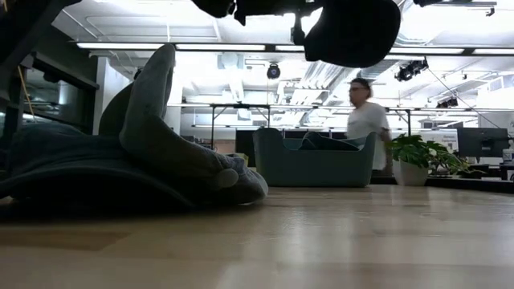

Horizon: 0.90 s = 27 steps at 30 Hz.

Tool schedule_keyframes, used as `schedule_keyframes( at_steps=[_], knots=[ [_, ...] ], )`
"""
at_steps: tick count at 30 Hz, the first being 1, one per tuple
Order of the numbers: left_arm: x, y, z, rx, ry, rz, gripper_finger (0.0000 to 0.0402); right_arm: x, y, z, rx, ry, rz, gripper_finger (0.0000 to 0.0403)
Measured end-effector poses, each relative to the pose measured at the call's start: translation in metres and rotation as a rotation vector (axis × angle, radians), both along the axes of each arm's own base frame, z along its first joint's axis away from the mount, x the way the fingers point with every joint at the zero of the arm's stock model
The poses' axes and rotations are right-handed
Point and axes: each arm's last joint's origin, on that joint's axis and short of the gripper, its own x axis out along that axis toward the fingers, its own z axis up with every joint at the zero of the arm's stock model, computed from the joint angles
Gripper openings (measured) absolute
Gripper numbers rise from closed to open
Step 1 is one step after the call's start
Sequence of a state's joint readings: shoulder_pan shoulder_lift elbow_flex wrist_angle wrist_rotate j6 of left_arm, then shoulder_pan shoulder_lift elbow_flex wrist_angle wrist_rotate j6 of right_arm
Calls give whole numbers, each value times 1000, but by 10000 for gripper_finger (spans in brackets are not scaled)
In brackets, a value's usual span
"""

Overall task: Pick & Place hat
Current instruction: Put the right blue cap into the blue bin

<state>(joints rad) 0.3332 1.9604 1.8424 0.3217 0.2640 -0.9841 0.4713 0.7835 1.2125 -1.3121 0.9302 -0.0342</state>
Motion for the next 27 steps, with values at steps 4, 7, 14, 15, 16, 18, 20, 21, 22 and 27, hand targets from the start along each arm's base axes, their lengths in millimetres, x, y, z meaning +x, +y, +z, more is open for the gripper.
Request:
schedule_keyframes(
  at_steps=[4, 7, 14, 15, 16, 18, 20, 21, 22, 27],
  knots=[
    [0, -3, 5, 14, -2, -15, 0, 1, 0, 0, 25, -31, -25, 164],
    [1, -5, 6, 15, -2, -23, 0, 2, 0, 2, 19, -61, -44, 195],
    [3, -11, 5, 16, -2, -43, 0, 8, 3, 3, 19, -75, -43, 232],
    [3, -12, 6, 18, -5, -49, 0, 9, 4, 3, 20, -69, -40, 232],
    [3, -13, 6, 19, -8, -50, 0, 11, 5, 2, 19, -65, -39, 233],
    [3, -13, 7, 21, -15, -51, 0, 13, 6, 2, 18, -59, -37, 232],
    [4, -16, 7, 25, -24, -68, 0, 17, 7, 1, 14, -49, -43, 232],
    [4, -17, 8, 27, -34, -72, 0, 18, 7, 0, 15, -46, -48, 232],
    [4, -18, 9, 27, -45, -77, 0, 20, 7, 0, 18, -42, -54, 233],
    [5, -24, 11, 29, -51, -96, 0, 30, 4, 0, -9, -33, -92, 231]
  ],
)
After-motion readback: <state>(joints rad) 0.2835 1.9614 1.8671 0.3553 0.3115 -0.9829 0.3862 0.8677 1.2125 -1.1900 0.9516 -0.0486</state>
